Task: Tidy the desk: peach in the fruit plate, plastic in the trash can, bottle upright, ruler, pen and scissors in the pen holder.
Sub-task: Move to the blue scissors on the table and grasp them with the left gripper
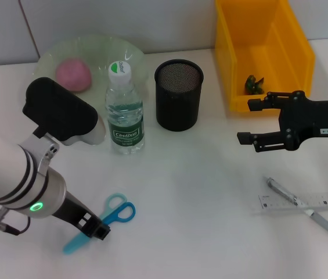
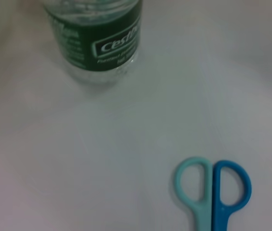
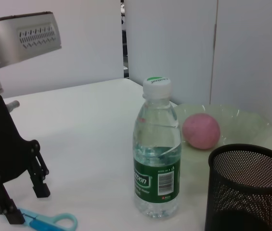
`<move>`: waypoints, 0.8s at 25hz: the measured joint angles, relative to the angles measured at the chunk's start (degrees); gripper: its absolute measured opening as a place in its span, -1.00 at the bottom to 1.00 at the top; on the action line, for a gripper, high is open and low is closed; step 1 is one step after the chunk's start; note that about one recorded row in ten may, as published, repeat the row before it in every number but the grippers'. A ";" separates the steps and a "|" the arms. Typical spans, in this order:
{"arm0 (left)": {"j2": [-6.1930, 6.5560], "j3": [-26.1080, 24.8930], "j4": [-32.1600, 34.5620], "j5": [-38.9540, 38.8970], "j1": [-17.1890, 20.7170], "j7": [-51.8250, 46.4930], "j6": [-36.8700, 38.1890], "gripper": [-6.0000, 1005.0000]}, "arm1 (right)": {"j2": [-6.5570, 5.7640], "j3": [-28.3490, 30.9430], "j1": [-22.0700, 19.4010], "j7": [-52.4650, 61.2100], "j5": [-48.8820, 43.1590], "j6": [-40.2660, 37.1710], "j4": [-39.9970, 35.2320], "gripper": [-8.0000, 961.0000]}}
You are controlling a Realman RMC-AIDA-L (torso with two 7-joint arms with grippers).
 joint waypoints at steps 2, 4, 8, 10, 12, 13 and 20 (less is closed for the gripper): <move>0.00 0.00 0.00 0.00 0.00 0.00 0.00 0.29 | 0.02 0.00 0.00 0.00 0.00 0.00 -0.02 0.70; -0.01 0.33 -0.14 -0.17 -0.16 0.04 -0.51 0.28 | 0.03 0.00 0.00 0.00 0.00 0.00 -0.08 0.70; -0.04 0.55 -1.18 -0.65 -0.69 0.07 -2.03 0.25 | 0.03 0.01 0.00 0.00 0.00 0.00 -0.07 0.70; -0.05 0.82 -2.03 -0.75 -1.16 0.08 -2.38 0.24 | 0.03 0.05 -0.01 0.00 0.00 0.00 -0.08 0.70; -0.05 1.01 -2.24 -0.78 -1.30 0.07 -2.45 0.22 | 0.03 0.10 -0.14 -0.01 0.00 -0.02 -0.19 0.70; -0.04 1.28 -2.33 -0.79 -1.41 0.08 -2.50 0.21 | 0.05 0.13 -0.20 -0.01 0.00 -0.05 -0.28 0.70; -0.04 2.07 -3.47 -1.49 -2.02 0.15 -3.36 0.17 | 0.12 0.18 -0.58 -0.03 0.03 -0.13 -0.33 0.70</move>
